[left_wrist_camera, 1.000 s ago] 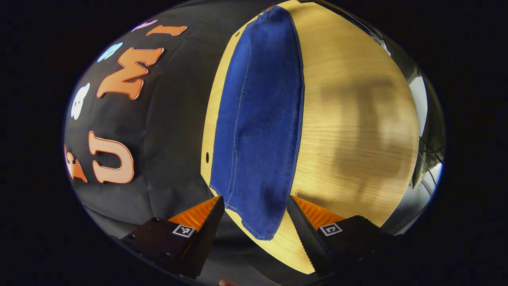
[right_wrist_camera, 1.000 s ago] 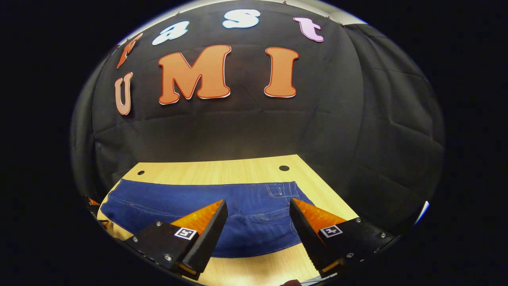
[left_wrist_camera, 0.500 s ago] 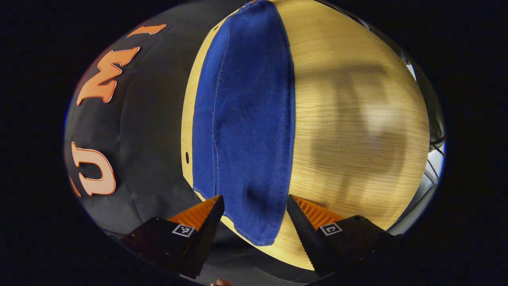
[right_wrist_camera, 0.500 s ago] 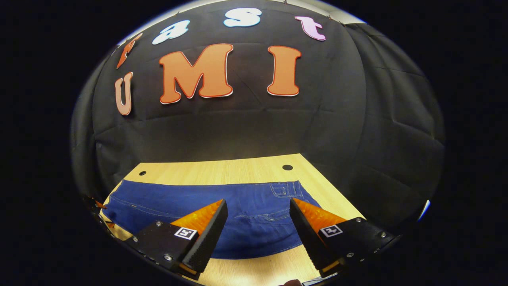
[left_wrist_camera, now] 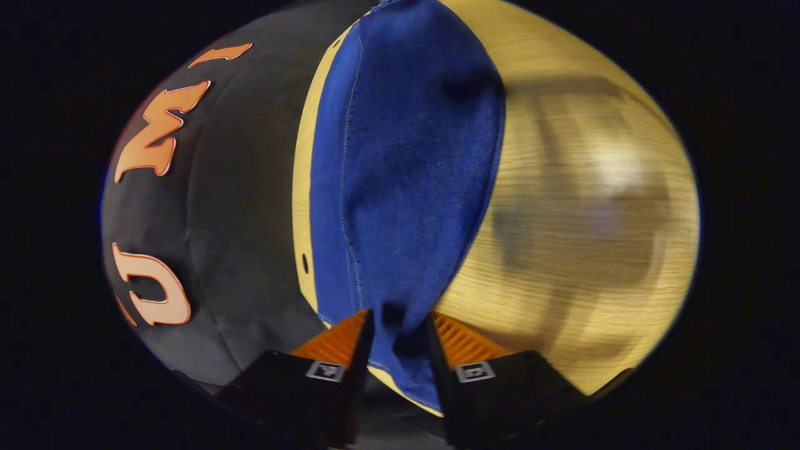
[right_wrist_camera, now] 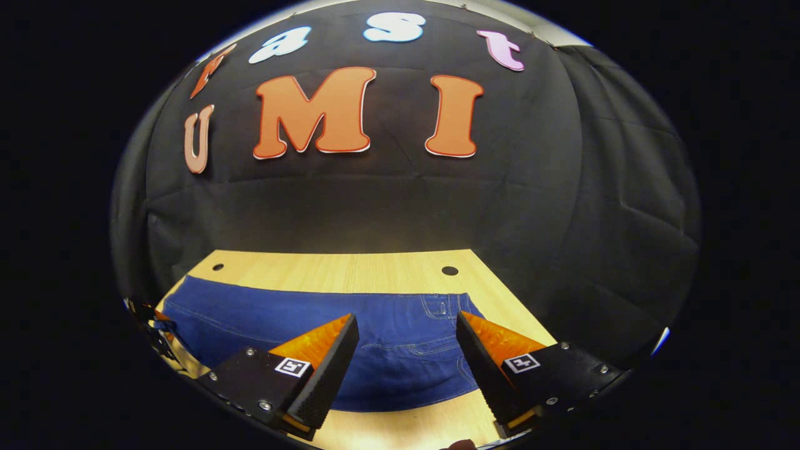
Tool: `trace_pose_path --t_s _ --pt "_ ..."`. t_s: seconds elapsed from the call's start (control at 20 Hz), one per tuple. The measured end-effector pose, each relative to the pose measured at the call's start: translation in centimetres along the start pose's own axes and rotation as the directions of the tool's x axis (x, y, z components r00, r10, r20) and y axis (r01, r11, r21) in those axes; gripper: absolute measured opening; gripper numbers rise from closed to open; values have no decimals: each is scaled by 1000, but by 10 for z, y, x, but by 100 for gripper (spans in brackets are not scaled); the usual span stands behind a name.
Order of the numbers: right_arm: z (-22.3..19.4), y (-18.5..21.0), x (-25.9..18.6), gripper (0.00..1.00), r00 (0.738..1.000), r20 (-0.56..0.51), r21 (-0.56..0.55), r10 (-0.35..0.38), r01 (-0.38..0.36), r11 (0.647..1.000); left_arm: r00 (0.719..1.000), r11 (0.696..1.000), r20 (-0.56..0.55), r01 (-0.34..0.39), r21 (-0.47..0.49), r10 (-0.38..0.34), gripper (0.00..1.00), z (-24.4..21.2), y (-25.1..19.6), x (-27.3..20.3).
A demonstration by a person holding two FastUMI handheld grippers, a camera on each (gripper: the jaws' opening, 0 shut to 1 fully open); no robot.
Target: Grasp the waist and the cuffs of the jeans and fold them to make the two legs overlap; first hold the waist and fold one-third of the jeans toward the cuffs, then hold the cuffs and fold the remaining one-third in the same direction to finish folding.
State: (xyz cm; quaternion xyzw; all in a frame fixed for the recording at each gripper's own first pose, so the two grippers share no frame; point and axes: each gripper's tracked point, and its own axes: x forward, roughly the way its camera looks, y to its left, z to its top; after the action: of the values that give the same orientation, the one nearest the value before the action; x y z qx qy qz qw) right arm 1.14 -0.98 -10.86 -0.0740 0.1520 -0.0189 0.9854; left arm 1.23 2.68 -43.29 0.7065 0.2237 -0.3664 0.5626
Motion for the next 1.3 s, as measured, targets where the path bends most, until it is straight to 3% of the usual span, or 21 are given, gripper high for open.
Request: trace_pose_path --t_s 0.1,0.15,0.3,0.45,0.55,0.7,0.75,0.8,0.95,1.1,1.15,1.25,1.3 --pt "0 -8 4 98 998 49 -129 -33 39 991 999 998 10 -54 43 54 15 0 -7 -3" --pt "-1 -15 5 97 995 80 -231 -56 73 970 997 994 11 -81 71 81 0 -1 -8 4" --pt "2 -38 10 97 982 174 -530 -75 158 833 1000 999 7 -16 -42 16 0 -4 -11 -6" --pt "-30 -58 17 97 990 127 -721 -54 130 681 1000 1000 -4 16 -6 -16 1 -2 -6 -5" --pt "-50 -67 12 97 994 106 -853 -9 96 513 1000 1000 -13 23 16 -23 1 1 -8 -5" --pt "-96 -70 4 97 997 -10 -978 76 -25 206 999 999 -22 36 -4 -37 0 -1 -8 -6" --pt "-112 -69 3 97 994 -53 -989 99 -65 130 999 999 -27 36 -4 -36 0 0 -7 -6" --pt "-127 -67 -2 97 987 -102 -990 121 -112 81 999 999 -31 36 -7 -36 0 -1 -7 -5" --pt "-157 -70 8 97 971 -190 -981 143 -194 12 998 999 -40 37 -9 -38 0 1 -6 -3" --pt "-169 -75 25 97 964 -237 -971 123 -239 1 998 999 -44 34 -11 -35 0 1 -6 -4" --pt "-172 -79 32 97 963 -241 -970 116 -241 -21 998 999 -46 33 -11 -34 0 1 -6 -4" --pt "-182 -85 41 96 961 -262 -963 88 -253 -98 998 999 -49 34 -8 -35 0 1 -4 -1" --pt "-191 -86 45 97 954 -288 -954 86 -277 -115 998 999 -49 35 -8 -35 0 -2 -4 -1"
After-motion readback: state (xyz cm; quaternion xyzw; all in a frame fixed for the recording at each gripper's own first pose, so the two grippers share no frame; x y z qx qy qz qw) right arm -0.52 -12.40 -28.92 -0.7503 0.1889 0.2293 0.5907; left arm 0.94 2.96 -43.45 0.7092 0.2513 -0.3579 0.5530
